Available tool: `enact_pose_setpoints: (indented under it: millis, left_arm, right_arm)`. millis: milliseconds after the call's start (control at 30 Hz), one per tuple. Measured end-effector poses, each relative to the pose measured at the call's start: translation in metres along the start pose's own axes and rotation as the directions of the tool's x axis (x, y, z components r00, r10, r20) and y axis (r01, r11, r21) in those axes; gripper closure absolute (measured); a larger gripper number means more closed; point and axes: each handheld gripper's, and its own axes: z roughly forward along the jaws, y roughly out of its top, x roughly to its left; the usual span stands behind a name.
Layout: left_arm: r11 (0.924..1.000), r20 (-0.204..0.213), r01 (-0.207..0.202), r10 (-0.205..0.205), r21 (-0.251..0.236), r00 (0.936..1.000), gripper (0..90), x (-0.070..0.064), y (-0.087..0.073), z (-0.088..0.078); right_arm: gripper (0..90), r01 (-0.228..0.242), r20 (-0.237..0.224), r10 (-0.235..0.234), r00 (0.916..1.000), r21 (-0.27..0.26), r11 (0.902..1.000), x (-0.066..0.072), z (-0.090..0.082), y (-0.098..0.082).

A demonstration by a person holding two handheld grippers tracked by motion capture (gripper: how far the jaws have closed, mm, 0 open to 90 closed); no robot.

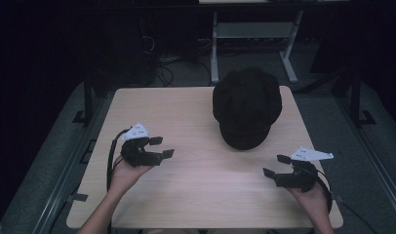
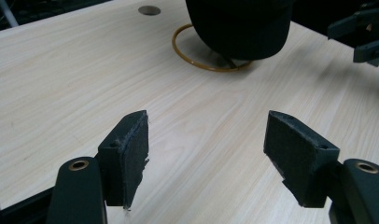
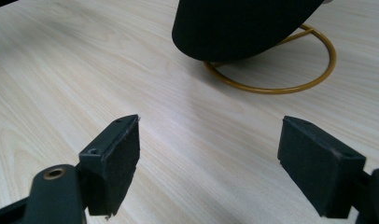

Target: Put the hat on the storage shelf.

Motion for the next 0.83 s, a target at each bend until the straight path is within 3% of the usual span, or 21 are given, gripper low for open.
enact_pose_setpoints:
  millis: [367,467,600,700,833]
  left_arm:
    - [1.0,-0.023,0.0,-0.001,-0.008,0.9997,28.8,-0.004,-0.018,-0.007]
    - [0.9999,-0.039,-0.005,0.005,-0.015,0.9992,28.1,-0.004,-0.027,-0.009]
    - [0.9995,-0.066,0.016,-0.018,-0.027,0.9976,27.2,-0.001,-0.044,-0.009]
    - [0.9999,-0.089,0.01,-0.01,0.003,0.996,27.0,0.001,-0.055,-0.008]
    - [0.9999,-0.107,0.011,-0.011,0.003,0.9942,26.6,0.004,-0.059,-0.01]
  right_arm:
    - [20.9,-0.001,-0.01,0.001,0.9999,0.009,1.0,0.002,0.001,-0.003]
    - [20.9,0.001,-0.011,0.0,0.9999,0.007,1.0,0.001,0.001,-0.003]
    - [21.0,0.001,-0.018,-0.001,0.9998,0.017,0.9999,0.002,0.003,-0.004]
    - [21.2,0.023,-0.022,-0.022,0.9995,0.023,0.9995,0.005,0.005,-0.003]
    - [21.2,0.034,-0.037,-0.033,0.9988,0.018,0.9993,0.008,0.006,-0.002]
